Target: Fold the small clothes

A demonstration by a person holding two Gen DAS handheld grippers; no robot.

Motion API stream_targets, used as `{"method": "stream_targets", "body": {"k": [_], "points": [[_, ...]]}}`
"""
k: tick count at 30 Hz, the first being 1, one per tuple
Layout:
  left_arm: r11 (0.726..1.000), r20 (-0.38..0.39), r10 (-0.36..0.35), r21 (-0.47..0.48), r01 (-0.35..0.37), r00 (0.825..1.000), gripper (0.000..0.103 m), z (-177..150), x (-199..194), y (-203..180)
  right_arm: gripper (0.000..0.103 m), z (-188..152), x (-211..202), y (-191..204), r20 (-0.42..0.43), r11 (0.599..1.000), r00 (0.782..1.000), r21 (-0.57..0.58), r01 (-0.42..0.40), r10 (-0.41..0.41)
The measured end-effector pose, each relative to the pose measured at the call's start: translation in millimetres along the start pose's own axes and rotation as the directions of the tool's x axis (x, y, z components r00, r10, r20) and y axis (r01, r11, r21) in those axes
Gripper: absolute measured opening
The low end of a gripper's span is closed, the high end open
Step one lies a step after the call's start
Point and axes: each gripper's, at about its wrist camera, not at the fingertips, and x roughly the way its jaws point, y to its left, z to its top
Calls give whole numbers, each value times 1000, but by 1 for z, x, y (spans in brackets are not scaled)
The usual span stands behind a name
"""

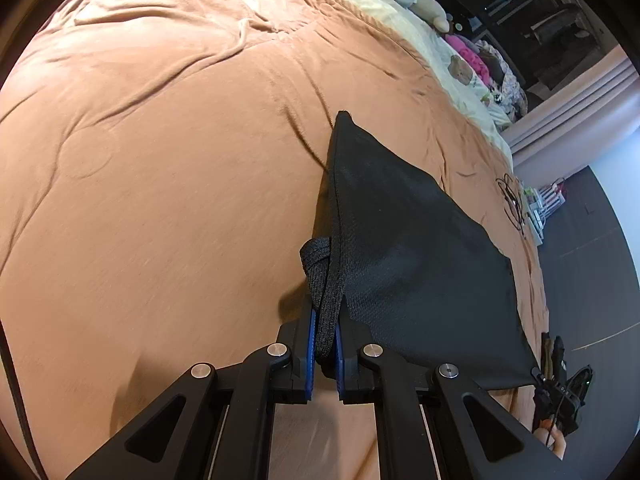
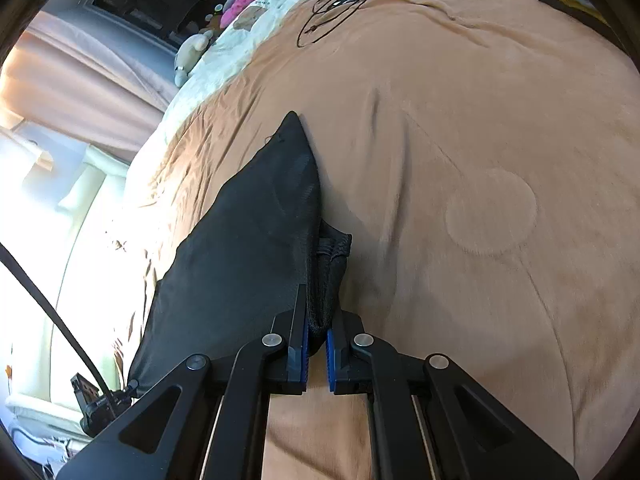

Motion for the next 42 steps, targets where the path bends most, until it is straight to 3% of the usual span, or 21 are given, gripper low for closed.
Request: {"method": "stream_targets", "body": {"k": [12,30,36,40,42], "points": [[999,-9,-17,-28,17,1000,8,-47,-39,28,3,-36,-30,7,-27,999,999,-29,23,-24],[993,-9,-91,-75,91,996,8,-84,-54,60,3,-66,-66,25,-33,988,993,-111,109,-113],[992,-9,-109,-60,108,994,8,-84,-50,62,7,-68,-61,18,-37,975,978,-97,201,-206],[992,-17,-118,-53,117,993,9,-83,-44,66,9,-72,-73,17,5,955,961,-112,276,-277],[991,-21,-120,-56,119,993,11,-86,-42,69,17,-73,-79,19,15,953,960,-111,280,-280]]}}
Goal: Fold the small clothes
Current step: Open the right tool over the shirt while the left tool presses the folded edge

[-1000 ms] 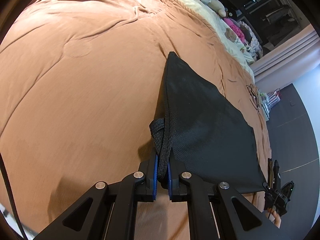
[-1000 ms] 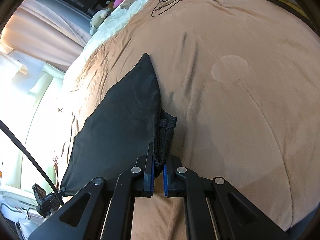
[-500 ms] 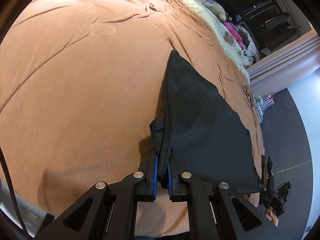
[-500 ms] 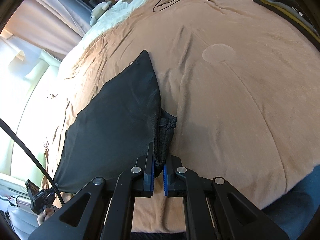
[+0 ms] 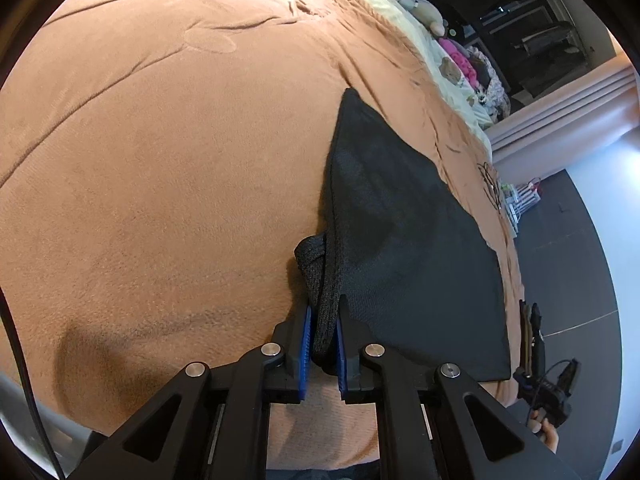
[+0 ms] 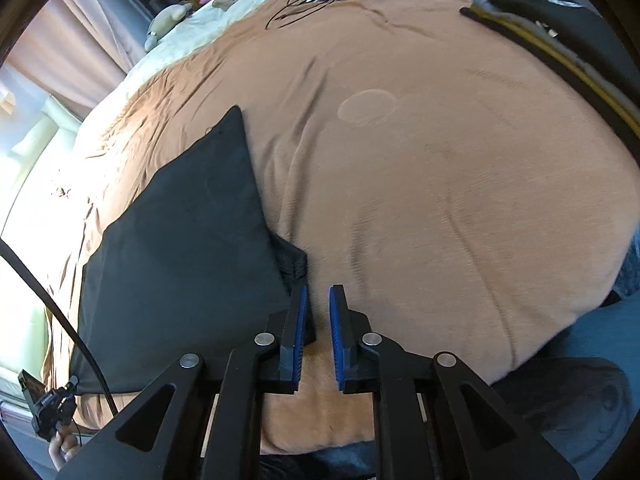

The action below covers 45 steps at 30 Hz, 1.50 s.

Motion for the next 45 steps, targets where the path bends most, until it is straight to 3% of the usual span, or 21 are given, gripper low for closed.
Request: {"method": "stream_targets", "body": {"k": [2,4,5,8,18,22,28,35,45], "points": [[1000,-1,-18,-12,18,1000,20,-2,1,1,35,-3,-11,6,26,1000,1000,-17,8,-7],[998,9,-58,-23,59,998,32,-3,-1,4,60,-8,-25,18,72,999,997,-54,2,2],[997,13,-74,-26,74,997,40,-4,-1,4,61,-10,-31,26,93,997,996,-77,0,7],[993,27,-113,-36,114,993,49,-6,-4,5,61,-20,-38,55,110,984,992,-171,-40,59],[993,28,-114,-34,115,993,49,-7,0,5,60,-61,-9,156,44,923,990,-368,-108,133],[993,16,-112,-32,113,994,49,-2,6,2,48,-68,4,184,11,896,988,-424,-133,152],[998,-18,-49,-35,49,999,14,3,16,3,33,-73,35,219,-55,868,990,-476,-139,129],[996,-9,-61,-60,61,998,12,-4,7,10,27,-65,69,249,-104,838,987,-521,-160,123],[993,5,-86,-79,86,996,12,-5,-1,15,20,-93,83,242,-215,821,971,-533,-207,106]]}}
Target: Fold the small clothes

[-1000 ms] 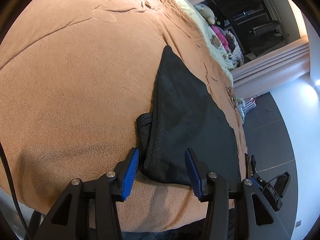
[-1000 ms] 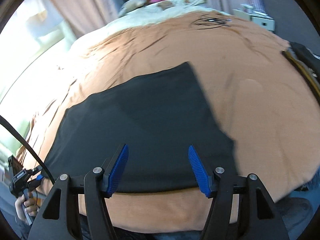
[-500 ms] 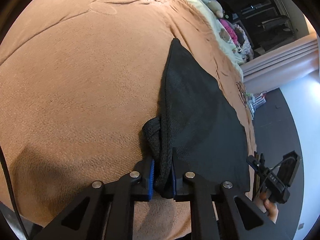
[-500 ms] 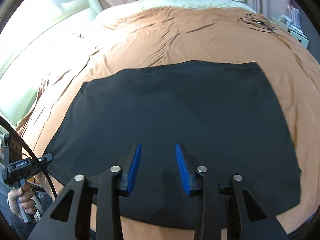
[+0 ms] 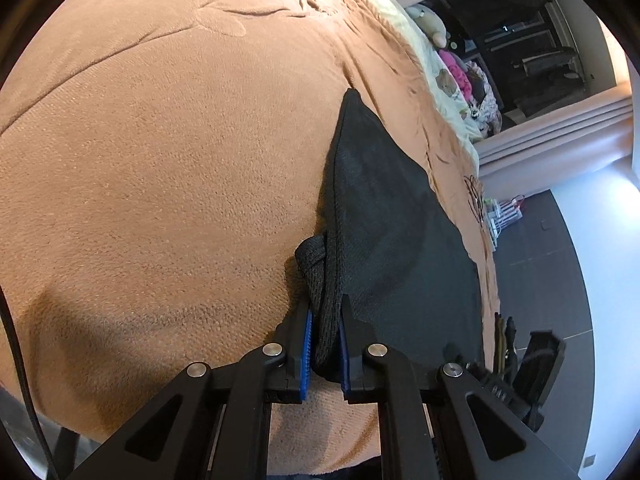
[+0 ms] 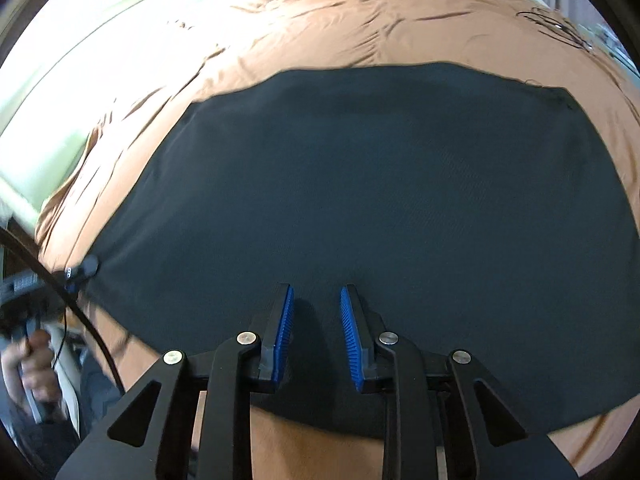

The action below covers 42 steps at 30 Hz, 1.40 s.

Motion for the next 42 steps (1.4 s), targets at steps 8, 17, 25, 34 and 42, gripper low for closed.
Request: {"method": "stream_targets", "body": {"k": [8,17,25,34,42], "points": [[1000,11,9,-29,-9,1000,12,-6,-3,-2,12,-13,-11,10,-41,998,999,-54,-18,16],[992,28,-30,-125,33,999,20,-16,-8,5,8,28,3,2,-40,999,999,-50,12,-14],[987,46,-26,-158,33,999,24,-13,-1,3,8,76,31,0,-52,998,997,-49,46,-49],[980,53,47,-195,-36,997,13,-16,2,2,8,133,62,-4,-55,992,992,-40,115,-118],[976,66,72,-210,-57,995,11,-19,2,-1,8,180,89,-12,-59,985,983,-24,172,-173]]}}
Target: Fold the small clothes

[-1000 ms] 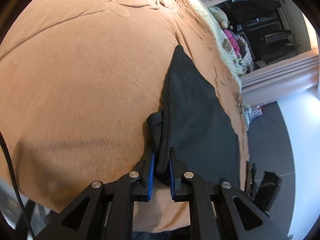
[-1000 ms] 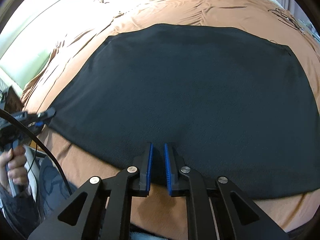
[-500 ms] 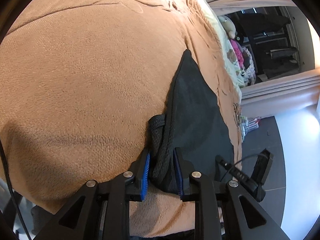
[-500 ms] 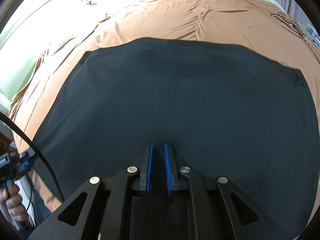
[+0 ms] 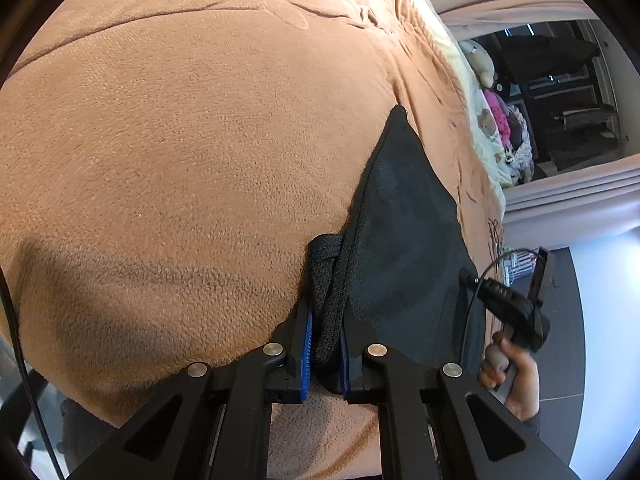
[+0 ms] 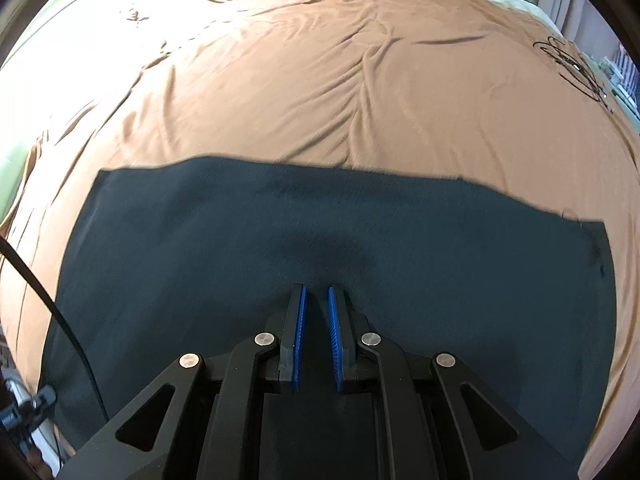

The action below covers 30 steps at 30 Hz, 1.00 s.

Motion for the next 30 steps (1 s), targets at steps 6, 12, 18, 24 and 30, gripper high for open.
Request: {"method": "stream_targets", "body": {"k": [6,12,18,24,30], "points": [[1000,1,-1,2,1,1000,10,0,0,1,8,23,19,-3,-6,1000,1000,24,12,-12],[1000,-1,-21,5,21,1000,10,0,-1,4,9,27,11,-10,-1,998,1000,55,10,-10],[999,-2,-40,10,40,999,10,0,-3,3,9,2,-14,-3,3,999,1000,32,-14,14],[998,-8,-62,19,63,998,10,0,-5,4,9,-36,-35,9,-11,998,998,7,-58,58],[995,-20,-99,22,99,995,9,-2,-8,0,9,-77,-46,20,-37,996,995,-6,-90,90]]}}
